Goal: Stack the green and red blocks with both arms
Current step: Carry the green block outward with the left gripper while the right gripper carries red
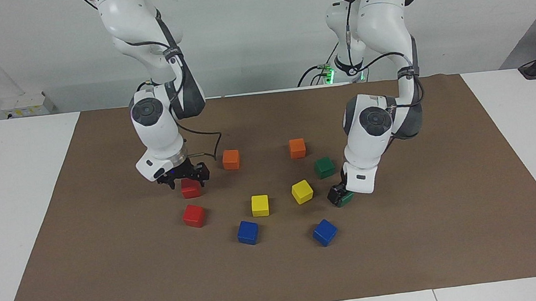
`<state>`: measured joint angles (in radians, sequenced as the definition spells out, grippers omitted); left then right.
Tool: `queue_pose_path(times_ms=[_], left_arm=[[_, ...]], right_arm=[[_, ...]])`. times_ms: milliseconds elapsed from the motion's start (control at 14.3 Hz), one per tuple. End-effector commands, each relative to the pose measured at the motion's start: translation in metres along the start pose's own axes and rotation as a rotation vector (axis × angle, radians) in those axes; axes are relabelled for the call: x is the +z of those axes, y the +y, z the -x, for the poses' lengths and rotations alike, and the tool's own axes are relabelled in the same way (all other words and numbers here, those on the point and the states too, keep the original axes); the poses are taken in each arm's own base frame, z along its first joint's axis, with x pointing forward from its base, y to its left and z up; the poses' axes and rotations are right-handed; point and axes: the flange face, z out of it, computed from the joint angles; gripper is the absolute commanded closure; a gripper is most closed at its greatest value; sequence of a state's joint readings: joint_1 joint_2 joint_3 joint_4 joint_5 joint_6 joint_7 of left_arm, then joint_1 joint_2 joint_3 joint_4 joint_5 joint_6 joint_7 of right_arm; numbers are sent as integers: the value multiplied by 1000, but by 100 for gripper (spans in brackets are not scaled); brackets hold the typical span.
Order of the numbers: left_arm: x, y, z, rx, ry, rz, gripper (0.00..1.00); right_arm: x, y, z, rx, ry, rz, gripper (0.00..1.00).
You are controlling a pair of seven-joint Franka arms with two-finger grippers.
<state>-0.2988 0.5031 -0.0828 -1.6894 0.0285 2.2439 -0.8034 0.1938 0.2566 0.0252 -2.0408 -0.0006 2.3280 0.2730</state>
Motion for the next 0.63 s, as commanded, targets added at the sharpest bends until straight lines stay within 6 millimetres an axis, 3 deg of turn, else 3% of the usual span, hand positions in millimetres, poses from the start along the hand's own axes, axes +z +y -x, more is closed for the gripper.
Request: queue_pose_path(times_ms=[0, 140, 210, 279, 349, 489, 559], left_arm=[[0, -1, 1, 7, 22, -5, 7], [-2, 1, 2, 6, 17, -9, 35], [-2, 1, 4, 3, 11, -16, 51], [-3, 3, 7, 6, -1, -30, 86], [-9, 2, 7, 7, -23, -57, 100], [-28, -9, -8, 29, -44, -153, 100], [-31, -19, -14, 75, -47, -173, 100]], right_arm=[[9, 0, 1, 10, 4, -10, 0], [13, 1, 4, 12, -7, -7, 0], [15, 1, 6, 9, -13, -6, 7], [17, 2, 10, 9, -19, -4, 17], [18, 3, 13, 8, -26, -3, 30], [19, 4, 15, -17, -42, 2, 56], [19, 4, 15, -28, -47, 3, 74]])
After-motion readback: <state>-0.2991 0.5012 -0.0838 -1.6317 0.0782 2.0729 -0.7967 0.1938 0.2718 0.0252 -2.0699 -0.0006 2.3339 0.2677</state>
